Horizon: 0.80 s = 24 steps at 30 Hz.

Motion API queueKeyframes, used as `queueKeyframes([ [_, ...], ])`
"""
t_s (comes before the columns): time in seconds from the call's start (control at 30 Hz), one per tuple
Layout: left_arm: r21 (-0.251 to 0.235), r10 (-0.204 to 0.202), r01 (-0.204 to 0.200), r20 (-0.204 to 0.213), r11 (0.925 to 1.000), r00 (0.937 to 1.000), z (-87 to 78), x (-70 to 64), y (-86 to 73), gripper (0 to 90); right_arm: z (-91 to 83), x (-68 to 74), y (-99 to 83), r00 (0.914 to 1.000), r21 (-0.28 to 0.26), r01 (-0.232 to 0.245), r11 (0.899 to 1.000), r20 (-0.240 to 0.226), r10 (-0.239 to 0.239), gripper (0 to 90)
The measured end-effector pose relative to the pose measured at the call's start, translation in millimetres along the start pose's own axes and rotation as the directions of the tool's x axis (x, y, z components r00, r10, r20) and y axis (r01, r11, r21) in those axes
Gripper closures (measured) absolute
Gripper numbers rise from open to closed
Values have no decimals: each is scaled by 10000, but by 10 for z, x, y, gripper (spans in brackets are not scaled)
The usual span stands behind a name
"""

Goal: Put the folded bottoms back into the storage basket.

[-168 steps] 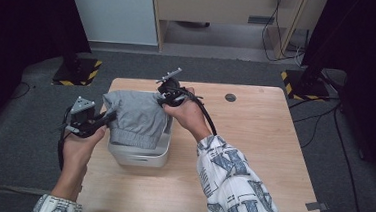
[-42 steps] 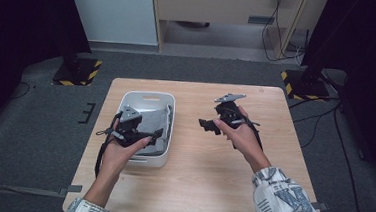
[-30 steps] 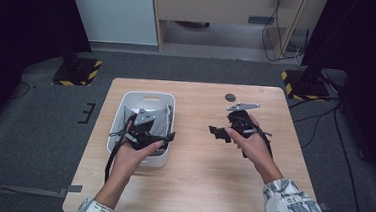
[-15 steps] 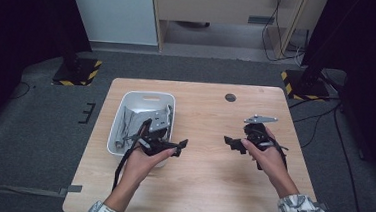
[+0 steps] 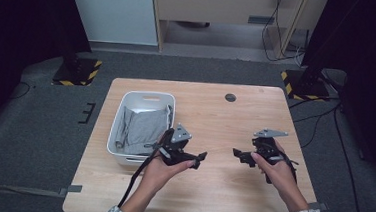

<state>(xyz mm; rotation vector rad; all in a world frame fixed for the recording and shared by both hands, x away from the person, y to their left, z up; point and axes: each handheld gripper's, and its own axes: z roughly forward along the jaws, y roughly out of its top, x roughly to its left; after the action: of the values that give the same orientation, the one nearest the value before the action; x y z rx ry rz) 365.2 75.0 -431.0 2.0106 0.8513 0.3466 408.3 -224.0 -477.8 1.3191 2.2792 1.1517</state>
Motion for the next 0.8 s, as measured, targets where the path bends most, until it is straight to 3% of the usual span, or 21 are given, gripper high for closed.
queueKeyframes([
  [0.4,716,393,-417,347,9966,9986,395,-220,-145,60,-47,-74,-245,10000,171,17,9999,34,-18,64],
  [0.5,997,483,-506,253,9937,9985,505,-227,-199,60,-48,-79,-298,10000,196,-36,9998,90,34,64],
  [0.8,1542,154,-173,136,9879,9998,793,-167,-361,66,-37,-151,-404,9995,286,-98,9995,290,90,63],
])
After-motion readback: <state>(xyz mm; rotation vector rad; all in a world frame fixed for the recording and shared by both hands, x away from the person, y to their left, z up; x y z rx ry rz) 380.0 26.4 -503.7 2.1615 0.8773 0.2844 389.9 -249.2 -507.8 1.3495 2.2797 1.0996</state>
